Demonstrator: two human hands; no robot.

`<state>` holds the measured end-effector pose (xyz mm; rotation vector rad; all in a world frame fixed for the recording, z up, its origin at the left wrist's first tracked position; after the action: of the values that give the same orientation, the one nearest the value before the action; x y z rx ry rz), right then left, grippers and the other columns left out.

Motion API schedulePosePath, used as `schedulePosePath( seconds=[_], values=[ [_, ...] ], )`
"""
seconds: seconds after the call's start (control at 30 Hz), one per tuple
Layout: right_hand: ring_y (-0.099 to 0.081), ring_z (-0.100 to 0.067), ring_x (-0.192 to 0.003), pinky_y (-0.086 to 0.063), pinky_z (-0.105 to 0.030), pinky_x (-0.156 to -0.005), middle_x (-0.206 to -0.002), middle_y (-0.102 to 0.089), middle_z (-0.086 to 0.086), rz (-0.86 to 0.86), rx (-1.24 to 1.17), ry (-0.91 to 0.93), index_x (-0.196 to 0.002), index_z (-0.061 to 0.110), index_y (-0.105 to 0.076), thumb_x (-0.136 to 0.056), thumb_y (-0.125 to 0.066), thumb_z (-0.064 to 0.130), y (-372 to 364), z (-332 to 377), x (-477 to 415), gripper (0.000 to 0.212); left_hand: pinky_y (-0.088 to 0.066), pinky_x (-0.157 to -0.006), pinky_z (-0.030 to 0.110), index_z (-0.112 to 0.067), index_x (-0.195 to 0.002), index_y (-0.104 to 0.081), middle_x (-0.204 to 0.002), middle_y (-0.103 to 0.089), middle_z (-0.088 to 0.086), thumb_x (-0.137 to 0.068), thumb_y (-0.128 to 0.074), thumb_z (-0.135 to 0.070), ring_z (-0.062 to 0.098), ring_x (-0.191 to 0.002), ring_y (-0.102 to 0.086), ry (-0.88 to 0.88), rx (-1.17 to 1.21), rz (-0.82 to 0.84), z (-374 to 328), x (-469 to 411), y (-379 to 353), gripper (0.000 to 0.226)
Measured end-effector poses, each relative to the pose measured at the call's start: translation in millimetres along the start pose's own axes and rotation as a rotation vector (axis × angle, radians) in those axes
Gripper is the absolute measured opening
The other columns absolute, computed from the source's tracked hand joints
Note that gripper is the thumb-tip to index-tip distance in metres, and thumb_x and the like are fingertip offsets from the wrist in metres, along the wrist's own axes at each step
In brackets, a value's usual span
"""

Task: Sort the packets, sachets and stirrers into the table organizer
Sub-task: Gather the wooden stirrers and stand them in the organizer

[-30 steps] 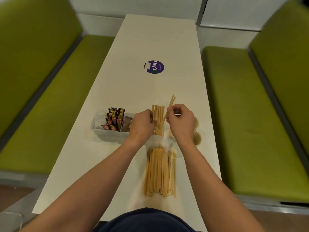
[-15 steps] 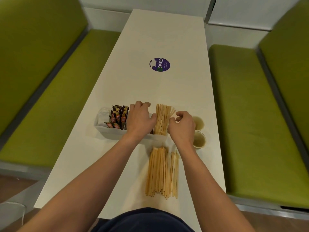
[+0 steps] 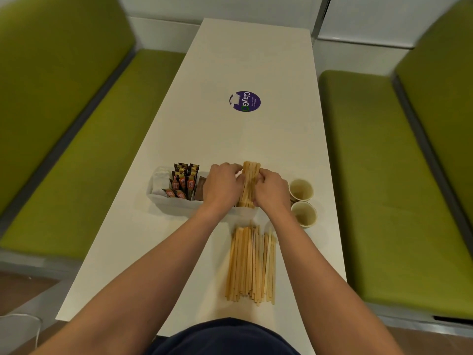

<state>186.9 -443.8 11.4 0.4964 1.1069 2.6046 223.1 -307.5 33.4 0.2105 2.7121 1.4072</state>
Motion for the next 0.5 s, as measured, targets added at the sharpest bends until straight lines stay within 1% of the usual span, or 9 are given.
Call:
schedulePosePath(
  seconds=[0.07,0.17,0.23,0.27,0.33,0.37,0.43,0.47,0.5],
  values=[
    [-0.070,-0.038,-0.087,-0.059,-0.047,-0.081,-0.090,-0.072,-0.008,0.010,0.005,0.002,-0.116,0.019,-0.064,-0.097,-0.027,0.028,0,-3,3,0.043,-0.048,-0.093,0.044,-0.018,-0.134,-0.063,-0.130,-0.063,0.006,-0.103,-0.049,-0.030,0.026,-0.128,-0.045,-0.033,-0.034,0.012,-1,0,0,0.036],
    [-0.072,-0.036,-0.085,-0.058,-0.048,-0.082,-0.097,-0.072,-0.010,-0.026,-0.004,-0.007,-0.134,0.010,-0.055,-0.102,-0.029,0.022,9,-6,15,0.042,-0.043,-0.100,0.041,-0.014,-0.139,-0.058,-0.137,-0.057,0.008,-0.104,-0.048,-0.027,0.026,-0.132,-0.041,-0.050,-0.015,-0.007,-1,4,6,0.039],
    [-0.074,-0.031,-0.081,-0.060,-0.049,-0.082,-0.111,-0.069,-0.003,-0.060,-0.079,0.004,-0.146,0.011,-0.047,-0.103,-0.033,0.019,18,-6,32,0.045,-0.041,-0.102,0.038,-0.014,-0.140,-0.056,-0.137,-0.056,0.007,-0.103,-0.050,-0.026,0.026,-0.130,-0.042,-0.060,0.029,-0.044,1,12,14,0.039],
    [-0.075,-0.027,-0.080,-0.061,-0.048,-0.081,-0.117,-0.065,0.002,-0.083,-0.131,0.022,-0.148,0.015,-0.047,-0.104,-0.037,0.018,23,-7,42,0.045,-0.041,-0.102,0.037,-0.014,-0.138,-0.057,-0.135,-0.056,0.007,-0.101,-0.053,-0.025,0.025,-0.127,-0.044,-0.069,0.060,-0.077,2,18,20,0.039],
    [-0.073,-0.018,-0.077,-0.062,-0.044,-0.076,-0.118,-0.065,0.008,-0.135,-0.183,0.075,-0.139,0.020,-0.056,-0.104,-0.047,0.022,34,-8,64,0.037,-0.043,-0.095,0.031,-0.016,-0.131,-0.061,-0.127,-0.058,0.003,-0.098,-0.057,-0.026,0.022,-0.118,-0.050,-0.088,0.136,-0.138,4,34,33,0.035],
    [-0.072,-0.014,-0.076,-0.063,-0.041,-0.073,-0.111,-0.067,0.012,-0.138,-0.185,0.096,-0.130,0.022,-0.062,-0.103,-0.051,0.024,36,-12,74,0.029,-0.043,-0.090,0.027,-0.017,-0.126,-0.063,-0.120,-0.060,0.000,-0.097,-0.059,-0.026,0.017,-0.111,-0.052,-0.097,0.165,-0.144,5,45,38,0.030],
    [-0.068,-0.008,-0.079,-0.060,-0.033,-0.073,-0.093,-0.067,0.017,-0.096,-0.128,0.097,-0.108,0.025,-0.070,-0.100,-0.058,0.028,35,-22,91,0.015,-0.045,-0.080,0.023,-0.021,-0.110,-0.067,-0.103,-0.062,-0.007,-0.096,-0.061,-0.027,0.006,-0.093,-0.055,-0.104,0.188,-0.105,10,71,38,0.017],
    [-0.066,-0.005,-0.081,-0.057,-0.031,-0.074,-0.088,-0.067,0.017,-0.057,-0.064,0.078,-0.101,0.026,-0.072,-0.098,-0.061,0.032,32,-29,99,0.013,-0.048,-0.076,0.024,-0.023,-0.103,-0.067,-0.095,-0.063,-0.011,-0.095,-0.063,-0.029,0.002,-0.086,-0.056,-0.078,0.195,-0.066,16,85,33,0.011],
    [-0.065,-0.006,-0.082,-0.055,-0.032,-0.077,-0.086,-0.067,0.016,-0.019,0.008,0.053,-0.096,0.027,-0.072,-0.097,-0.062,0.037,25,-40,104,0.015,-0.051,-0.074,0.026,-0.024,-0.098,-0.068,-0.090,-0.064,-0.013,-0.093,-0.064,-0.031,0.001,-0.082,-0.058,-0.033,0.199,-0.021,24,99,25,0.009]
  ],
)
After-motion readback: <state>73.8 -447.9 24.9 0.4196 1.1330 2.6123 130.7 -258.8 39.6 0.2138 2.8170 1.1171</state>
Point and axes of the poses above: each hand's wrist, its own x-axis away from the middle knuckle, its own y-axis out of the back of the hand, z = x × y, the point moved 8 cm from there along -x, towards the middle knuckle
